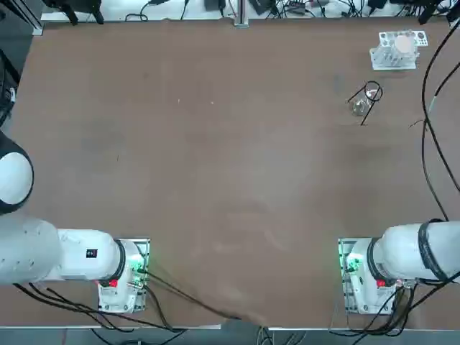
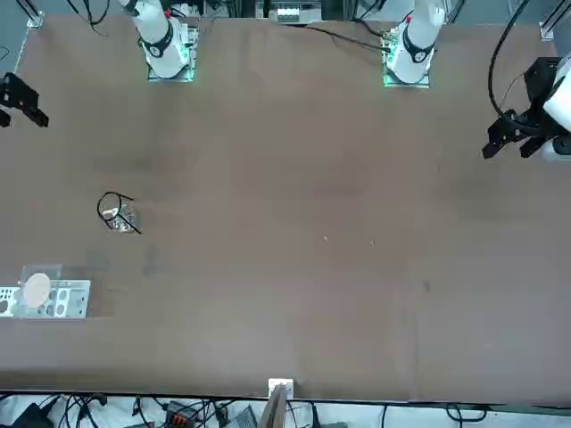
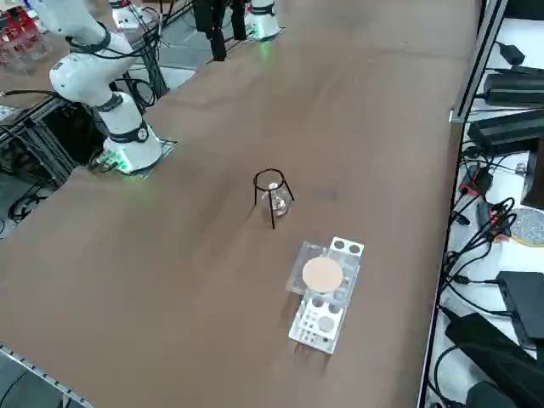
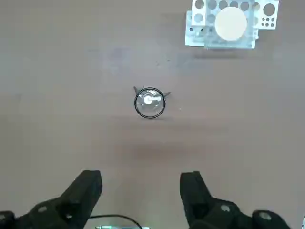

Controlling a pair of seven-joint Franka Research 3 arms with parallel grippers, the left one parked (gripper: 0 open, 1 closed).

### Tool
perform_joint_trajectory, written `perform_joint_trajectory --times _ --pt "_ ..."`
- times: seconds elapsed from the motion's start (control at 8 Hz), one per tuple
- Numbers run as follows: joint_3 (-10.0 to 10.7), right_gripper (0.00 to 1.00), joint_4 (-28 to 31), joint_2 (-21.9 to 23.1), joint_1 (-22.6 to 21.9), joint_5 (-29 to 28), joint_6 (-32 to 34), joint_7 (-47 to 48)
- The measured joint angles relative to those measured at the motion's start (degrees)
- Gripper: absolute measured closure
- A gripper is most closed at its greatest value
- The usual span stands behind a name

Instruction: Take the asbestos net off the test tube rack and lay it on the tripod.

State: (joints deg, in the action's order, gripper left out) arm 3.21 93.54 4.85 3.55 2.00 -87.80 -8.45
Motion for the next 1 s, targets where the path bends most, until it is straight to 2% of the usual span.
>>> perform_joint_trajectory --times 0.75,1.0 --pt "-0.5 0.00 0.0 -0.7 -0.7 0.4 0.0 0.3" --pt "-0.7 0.00 0.4 -1.1 -0.8 4.9 0.0 -4.4"
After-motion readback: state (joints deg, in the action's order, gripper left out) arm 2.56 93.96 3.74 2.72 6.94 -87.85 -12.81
